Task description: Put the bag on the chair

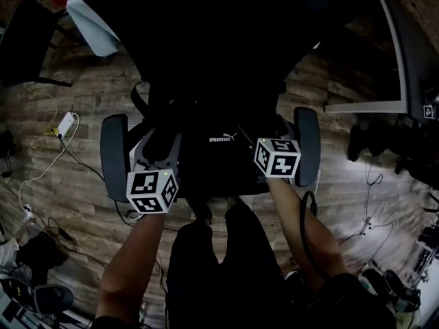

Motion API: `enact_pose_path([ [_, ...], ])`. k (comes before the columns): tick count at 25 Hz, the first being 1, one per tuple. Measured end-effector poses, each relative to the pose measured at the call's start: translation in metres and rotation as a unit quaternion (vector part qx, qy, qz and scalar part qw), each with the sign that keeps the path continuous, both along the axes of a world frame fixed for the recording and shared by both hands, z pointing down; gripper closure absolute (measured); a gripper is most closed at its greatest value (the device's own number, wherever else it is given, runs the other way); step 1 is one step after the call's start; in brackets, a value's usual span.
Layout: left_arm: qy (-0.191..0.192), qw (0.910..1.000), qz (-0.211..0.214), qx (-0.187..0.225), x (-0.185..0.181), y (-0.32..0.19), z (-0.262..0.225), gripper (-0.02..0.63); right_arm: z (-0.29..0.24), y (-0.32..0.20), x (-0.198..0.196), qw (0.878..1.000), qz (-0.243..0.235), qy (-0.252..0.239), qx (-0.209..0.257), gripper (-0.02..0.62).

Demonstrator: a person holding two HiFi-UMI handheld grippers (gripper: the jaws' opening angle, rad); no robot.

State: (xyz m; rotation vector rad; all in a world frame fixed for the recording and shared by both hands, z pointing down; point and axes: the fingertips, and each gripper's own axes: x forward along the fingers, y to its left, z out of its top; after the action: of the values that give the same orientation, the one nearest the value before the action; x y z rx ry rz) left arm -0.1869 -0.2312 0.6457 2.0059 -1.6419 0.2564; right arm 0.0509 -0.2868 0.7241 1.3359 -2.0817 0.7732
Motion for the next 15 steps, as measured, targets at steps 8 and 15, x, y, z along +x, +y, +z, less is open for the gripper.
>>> enact_pose_path([
  [8, 0.042, 0.9989, -0.009, 0.020, -0.009, 0.017, -0.045, 0.391, -0.082, 0.013, -0.024, 0.997, -0.019, -0.048, 0.054, 0.037],
  [15, 0.059, 0.9967, 0.008, 0.056, -0.008, 0.027, -0.102, 0.466, -0.147, 0.030, -0.029, 0.993, -0.042, -0.046, 0.097, 0.167],
])
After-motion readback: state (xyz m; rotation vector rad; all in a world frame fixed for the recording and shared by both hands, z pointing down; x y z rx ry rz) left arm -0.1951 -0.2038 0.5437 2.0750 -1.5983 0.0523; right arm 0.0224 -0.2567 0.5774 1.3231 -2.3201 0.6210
